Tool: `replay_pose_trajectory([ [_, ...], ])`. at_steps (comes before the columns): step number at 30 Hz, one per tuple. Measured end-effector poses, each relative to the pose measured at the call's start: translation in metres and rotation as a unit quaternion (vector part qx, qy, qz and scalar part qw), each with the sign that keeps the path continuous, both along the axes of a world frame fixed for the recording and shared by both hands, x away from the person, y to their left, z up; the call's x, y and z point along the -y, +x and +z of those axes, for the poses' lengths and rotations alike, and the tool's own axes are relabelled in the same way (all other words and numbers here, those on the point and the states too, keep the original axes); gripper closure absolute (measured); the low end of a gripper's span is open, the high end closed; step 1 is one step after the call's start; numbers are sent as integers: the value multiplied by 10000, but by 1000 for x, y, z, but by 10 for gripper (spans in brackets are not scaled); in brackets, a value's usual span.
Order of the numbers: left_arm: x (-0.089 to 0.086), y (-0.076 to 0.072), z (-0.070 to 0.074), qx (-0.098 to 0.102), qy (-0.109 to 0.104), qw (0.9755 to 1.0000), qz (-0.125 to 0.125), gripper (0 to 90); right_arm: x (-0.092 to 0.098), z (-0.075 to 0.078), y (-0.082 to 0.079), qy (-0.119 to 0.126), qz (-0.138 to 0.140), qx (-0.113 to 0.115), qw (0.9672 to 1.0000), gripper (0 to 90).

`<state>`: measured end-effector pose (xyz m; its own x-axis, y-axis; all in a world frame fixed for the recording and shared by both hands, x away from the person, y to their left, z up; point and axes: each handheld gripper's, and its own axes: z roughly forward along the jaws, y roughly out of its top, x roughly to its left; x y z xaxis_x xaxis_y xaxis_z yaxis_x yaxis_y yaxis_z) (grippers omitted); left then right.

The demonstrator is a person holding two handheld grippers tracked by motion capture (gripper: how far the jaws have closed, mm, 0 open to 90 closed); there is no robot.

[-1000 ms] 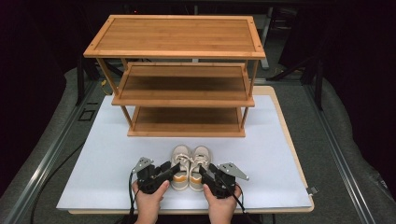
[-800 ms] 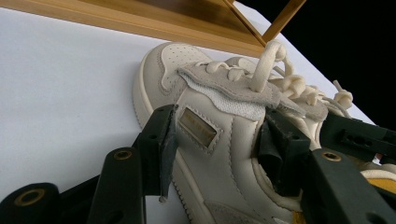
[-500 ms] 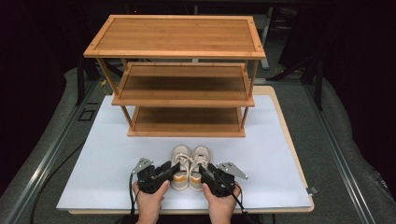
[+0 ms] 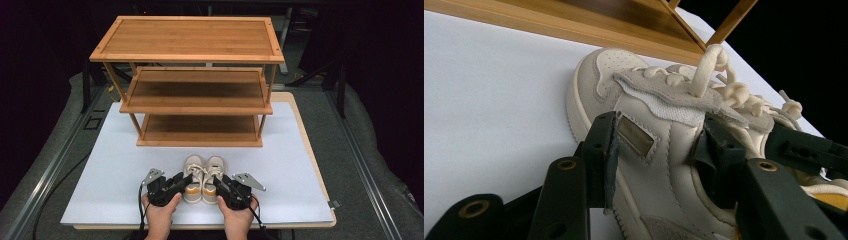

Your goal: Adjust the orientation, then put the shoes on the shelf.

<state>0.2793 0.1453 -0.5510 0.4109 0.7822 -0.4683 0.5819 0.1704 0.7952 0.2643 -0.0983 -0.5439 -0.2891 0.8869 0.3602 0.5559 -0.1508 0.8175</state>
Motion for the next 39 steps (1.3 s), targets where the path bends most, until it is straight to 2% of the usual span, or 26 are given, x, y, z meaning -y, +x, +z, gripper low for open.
replay_pose_trajectory([
  [4, -1, 1, 0, -12, 6, 10000, -18, 562, 1, 0, 1, 63, 45, 14, 10000, 608],
  [10, 0, 1, 1, -9, 42, 10000, -14, 562, 0, 0, 0, -36, 13, 25, 10000, 608],
  [15, -1, 1, 2, -10, 136, 9999, -46, 562, 0, 0, 0, -102, 91, 41, 9999, 603],
  [20, 0, 1, 2, -15, 124, 9999, -38, 563, 1, 0, 1, -51, 104, 44, 9999, 603],
  [24, -1, 1, 3, -37, 101, 9999, -52, 565, 0, 0, 0, -148, 51, 44, 9999, 606],
  [32, -2, 2, 6, -70, 113, 9999, -40, 569, -1, 1, 0, -47, 96, 35, 9999, 608],
  [34, -2, 2, 7, -52, 95, 9999, -20, 569, -2, 2, 1, -54, 75, 65, 9999, 608],
  [35, -2, 2, 7, -49, 89, 9999, -19, 569, -3, 4, 1, -151, 42, 36, 9999, 608],
  [37, -3, 3, 9, -68, 58, 10000, -14, 569, -3, 5, 2, -68, 104, 69, 9999, 608],
  [39, -4, 3, 11, -54, 33, 10000, -1, 569, -3, 7, 2, -84, 120, 82, 9999, 607],
])
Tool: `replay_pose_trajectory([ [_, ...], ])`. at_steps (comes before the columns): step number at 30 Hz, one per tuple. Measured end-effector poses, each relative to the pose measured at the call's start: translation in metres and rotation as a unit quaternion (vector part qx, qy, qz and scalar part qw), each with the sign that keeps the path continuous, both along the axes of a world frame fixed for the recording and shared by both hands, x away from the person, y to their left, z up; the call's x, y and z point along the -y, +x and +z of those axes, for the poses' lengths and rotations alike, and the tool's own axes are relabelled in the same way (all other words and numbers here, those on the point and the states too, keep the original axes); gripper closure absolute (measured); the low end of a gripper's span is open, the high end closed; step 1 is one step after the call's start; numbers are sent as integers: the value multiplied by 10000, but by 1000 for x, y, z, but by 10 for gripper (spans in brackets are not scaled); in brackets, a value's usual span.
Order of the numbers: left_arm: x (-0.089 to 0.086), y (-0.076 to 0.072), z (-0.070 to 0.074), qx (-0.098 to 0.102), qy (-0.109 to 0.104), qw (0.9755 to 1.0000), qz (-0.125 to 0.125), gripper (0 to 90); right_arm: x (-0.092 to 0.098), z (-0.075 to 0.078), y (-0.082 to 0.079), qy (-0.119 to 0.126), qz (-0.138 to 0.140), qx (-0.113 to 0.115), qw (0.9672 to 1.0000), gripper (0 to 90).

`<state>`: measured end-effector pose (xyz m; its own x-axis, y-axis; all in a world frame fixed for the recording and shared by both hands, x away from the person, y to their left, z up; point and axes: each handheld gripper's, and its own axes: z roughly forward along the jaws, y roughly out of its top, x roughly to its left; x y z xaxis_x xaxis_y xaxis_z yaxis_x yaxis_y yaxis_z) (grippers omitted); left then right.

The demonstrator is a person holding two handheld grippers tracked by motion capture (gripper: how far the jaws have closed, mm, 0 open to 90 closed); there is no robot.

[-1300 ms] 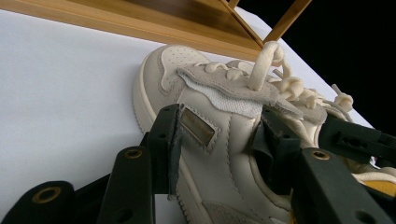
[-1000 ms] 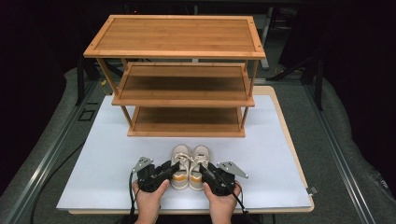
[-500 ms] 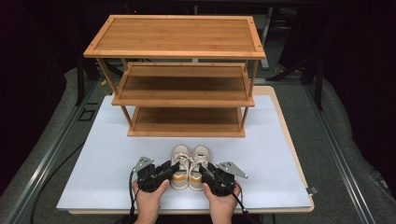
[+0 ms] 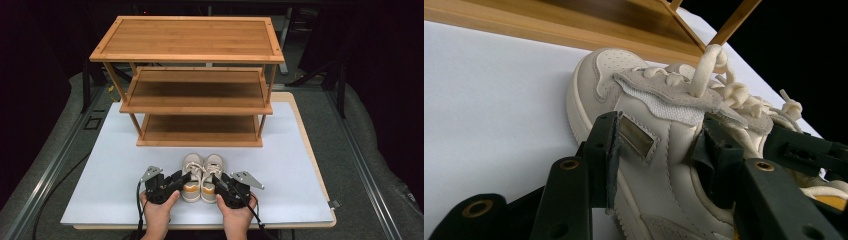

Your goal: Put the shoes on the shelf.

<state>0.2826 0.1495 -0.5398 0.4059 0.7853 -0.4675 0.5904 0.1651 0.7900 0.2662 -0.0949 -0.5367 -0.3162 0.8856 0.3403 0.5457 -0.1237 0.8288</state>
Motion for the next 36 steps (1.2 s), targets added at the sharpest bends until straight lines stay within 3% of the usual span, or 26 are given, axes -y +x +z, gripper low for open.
replay_pose_trajectory([
  [8, -3, 2, 6, 12, -27, 10000, -4, 569, -3, 8, 1, -93, -27, 44, 9999, 607],
  [18, -5, 5, 21, 115, -34, 9999, -7, 569, -5, 19, 5, -24, 16, 205, 9998, 606],
  [36, -6, 13, 42, 218, -26, 9998, -38, 569, -5, 42, 12, -14, 56, 257, 9997, 605],
])
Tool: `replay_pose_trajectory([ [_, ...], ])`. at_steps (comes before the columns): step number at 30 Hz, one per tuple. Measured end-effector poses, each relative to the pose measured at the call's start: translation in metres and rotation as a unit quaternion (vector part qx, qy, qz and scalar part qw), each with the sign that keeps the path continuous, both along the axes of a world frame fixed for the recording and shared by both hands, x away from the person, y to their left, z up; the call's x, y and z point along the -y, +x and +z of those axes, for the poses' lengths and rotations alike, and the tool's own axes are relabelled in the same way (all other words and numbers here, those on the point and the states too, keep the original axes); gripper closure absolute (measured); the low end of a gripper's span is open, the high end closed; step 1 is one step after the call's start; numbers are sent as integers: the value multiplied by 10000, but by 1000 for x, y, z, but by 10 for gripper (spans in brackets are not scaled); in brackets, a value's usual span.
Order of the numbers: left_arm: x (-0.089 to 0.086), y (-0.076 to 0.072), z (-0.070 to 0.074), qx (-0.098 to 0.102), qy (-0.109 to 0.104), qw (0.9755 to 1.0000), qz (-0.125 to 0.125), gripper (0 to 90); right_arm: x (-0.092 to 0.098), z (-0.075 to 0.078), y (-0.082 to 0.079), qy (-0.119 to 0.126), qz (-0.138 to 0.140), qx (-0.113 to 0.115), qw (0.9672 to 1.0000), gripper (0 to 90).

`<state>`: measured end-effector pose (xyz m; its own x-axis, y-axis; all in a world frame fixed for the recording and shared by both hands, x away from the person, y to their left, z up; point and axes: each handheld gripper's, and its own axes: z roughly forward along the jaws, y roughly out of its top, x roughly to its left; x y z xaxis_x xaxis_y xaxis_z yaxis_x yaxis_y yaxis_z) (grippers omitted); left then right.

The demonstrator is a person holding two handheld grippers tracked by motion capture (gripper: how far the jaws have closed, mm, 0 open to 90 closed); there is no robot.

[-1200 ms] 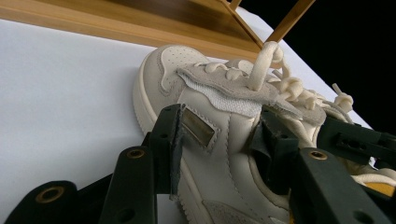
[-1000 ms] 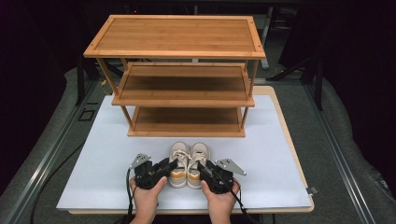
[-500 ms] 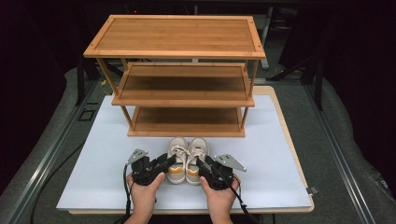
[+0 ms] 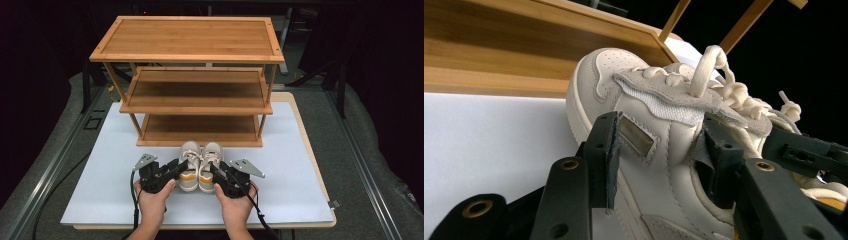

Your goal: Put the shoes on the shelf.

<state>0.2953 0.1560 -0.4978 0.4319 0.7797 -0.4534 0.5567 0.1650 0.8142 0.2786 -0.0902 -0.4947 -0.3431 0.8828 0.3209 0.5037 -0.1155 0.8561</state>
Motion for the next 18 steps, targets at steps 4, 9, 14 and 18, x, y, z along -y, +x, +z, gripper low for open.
replay_pose_trajectory([
  [4, 0, 2, 4, -3, -19, 10000, 7, 569, 0, 5, 1, -42, 17, -35, 10000, 605],
  [9, -2, 3, 8, -8, -50, 10000, 7, 569, -1, 9, 3, -26, 15, -23, 10000, 605],
  [14, -4, 2, 15, -1, -96, 10000, 25, 569, -3, 18, 4, -48, 33, -1, 10000, 605],
  [18, -6, 1, 19, 8, -133, 9999, 38, 569, -4, 22, 3, -31, 34, 2, 10000, 605],
])
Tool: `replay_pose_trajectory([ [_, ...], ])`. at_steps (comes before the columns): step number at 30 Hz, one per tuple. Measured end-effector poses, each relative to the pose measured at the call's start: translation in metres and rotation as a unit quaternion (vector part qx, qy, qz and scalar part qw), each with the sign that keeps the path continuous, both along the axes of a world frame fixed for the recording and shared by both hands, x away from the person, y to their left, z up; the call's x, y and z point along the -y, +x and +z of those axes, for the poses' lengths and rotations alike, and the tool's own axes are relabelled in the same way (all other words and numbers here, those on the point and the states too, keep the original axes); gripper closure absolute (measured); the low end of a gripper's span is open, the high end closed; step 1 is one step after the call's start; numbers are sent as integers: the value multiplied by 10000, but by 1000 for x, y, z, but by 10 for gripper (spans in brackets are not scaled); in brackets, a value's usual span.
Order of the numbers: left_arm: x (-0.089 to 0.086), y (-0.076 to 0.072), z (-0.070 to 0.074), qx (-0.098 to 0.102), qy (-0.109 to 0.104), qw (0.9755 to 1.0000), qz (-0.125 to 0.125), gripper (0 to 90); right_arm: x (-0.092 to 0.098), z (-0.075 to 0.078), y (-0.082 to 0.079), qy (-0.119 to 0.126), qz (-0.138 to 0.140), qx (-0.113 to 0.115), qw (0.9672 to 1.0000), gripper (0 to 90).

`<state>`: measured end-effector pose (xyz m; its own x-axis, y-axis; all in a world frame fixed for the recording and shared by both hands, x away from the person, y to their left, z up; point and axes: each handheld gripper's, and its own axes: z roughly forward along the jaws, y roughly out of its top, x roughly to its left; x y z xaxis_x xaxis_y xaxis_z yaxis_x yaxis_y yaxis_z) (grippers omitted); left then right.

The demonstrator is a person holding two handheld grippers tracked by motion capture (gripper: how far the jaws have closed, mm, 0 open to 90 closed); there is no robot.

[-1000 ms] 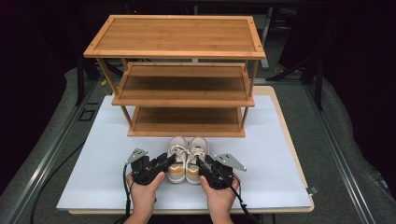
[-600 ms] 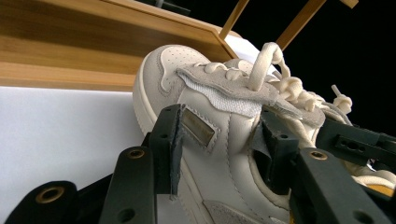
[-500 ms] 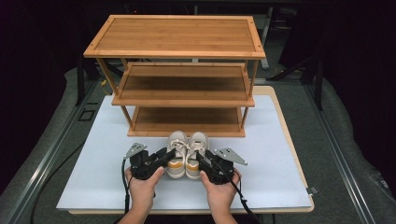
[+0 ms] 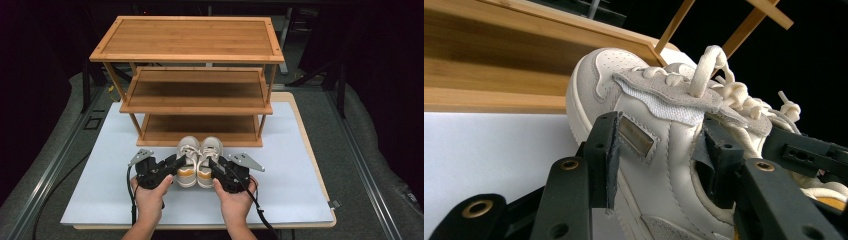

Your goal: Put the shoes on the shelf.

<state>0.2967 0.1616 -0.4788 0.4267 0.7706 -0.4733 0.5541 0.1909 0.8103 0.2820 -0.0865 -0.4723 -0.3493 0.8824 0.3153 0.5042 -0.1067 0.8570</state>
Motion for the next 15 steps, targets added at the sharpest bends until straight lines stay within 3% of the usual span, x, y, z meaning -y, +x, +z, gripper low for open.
replay_pose_trajectory([
  [6, -5, -5, 14, 117, 0, 9999, 44, 569, -6, 14, -3, -44, -17, 135, 9999, 605],
  [15, -7, -6, 31, 177, 53, 9998, 55, 569, -8, 29, -4, -46, 82, 161, 9998, 606],
])
